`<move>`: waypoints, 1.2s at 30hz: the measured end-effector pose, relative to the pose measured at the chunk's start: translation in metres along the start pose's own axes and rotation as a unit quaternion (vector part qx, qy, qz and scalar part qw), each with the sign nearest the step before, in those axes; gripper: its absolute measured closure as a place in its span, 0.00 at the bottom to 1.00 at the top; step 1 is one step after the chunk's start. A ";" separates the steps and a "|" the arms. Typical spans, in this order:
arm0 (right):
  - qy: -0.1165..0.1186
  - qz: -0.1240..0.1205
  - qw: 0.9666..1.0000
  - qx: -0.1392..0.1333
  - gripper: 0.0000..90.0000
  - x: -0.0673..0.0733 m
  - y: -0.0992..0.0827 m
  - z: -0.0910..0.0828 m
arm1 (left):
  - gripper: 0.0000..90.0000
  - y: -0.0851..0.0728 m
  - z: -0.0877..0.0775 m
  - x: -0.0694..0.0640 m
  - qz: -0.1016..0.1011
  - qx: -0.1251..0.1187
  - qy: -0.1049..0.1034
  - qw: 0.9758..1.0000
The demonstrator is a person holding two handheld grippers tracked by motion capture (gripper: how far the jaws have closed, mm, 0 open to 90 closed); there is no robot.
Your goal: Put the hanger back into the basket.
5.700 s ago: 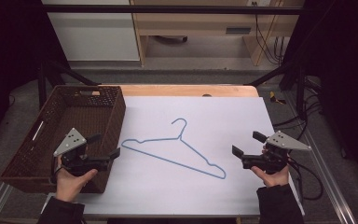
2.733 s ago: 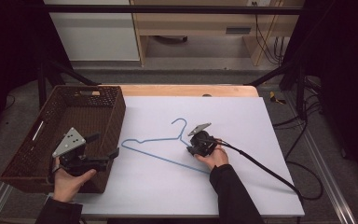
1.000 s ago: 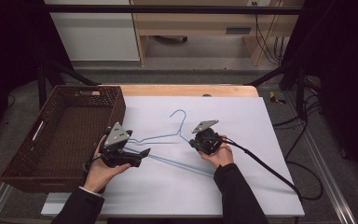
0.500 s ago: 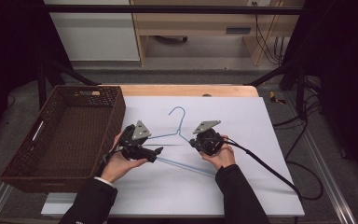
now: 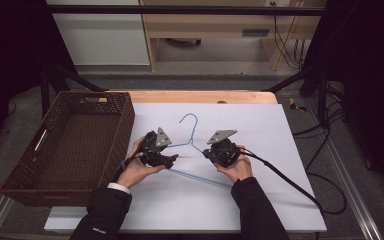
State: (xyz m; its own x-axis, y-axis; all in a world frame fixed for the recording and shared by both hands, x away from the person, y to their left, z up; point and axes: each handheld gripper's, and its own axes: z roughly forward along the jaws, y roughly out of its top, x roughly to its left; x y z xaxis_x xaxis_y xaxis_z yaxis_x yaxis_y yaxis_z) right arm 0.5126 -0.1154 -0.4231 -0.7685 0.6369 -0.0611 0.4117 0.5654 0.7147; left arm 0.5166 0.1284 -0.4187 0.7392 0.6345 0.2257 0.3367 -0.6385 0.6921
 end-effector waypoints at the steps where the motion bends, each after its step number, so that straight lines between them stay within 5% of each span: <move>1: 0.002 -0.001 1.000 -0.002 0.97 0.000 0.000 0.000 | 0.29 0.001 0.003 0.002 0.010 0.008 0.006 1.000; 19: 0.008 -0.008 1.000 0.002 0.97 0.002 -0.001 0.001 | 0.51 0.007 0.029 0.000 0.045 0.021 0.028 0.998; 30: 0.011 -0.006 1.000 0.006 0.97 0.003 -0.002 0.002 | 0.75 0.006 0.038 -0.006 0.094 0.030 0.046 0.994; 36: 0.015 -0.004 1.000 0.004 0.97 0.003 -0.002 0.001 | 0.85 0.007 0.037 -0.012 0.128 0.036 0.054 0.990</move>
State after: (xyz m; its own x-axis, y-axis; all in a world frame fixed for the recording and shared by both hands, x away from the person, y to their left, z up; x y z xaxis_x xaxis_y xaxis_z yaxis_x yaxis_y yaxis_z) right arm 0.5103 -0.1137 -0.4254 -0.7855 0.6172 -0.0460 0.4098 0.5744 0.7086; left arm 0.5315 0.1006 -0.4419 0.7396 0.4890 0.4625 0.1900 -0.8109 0.5535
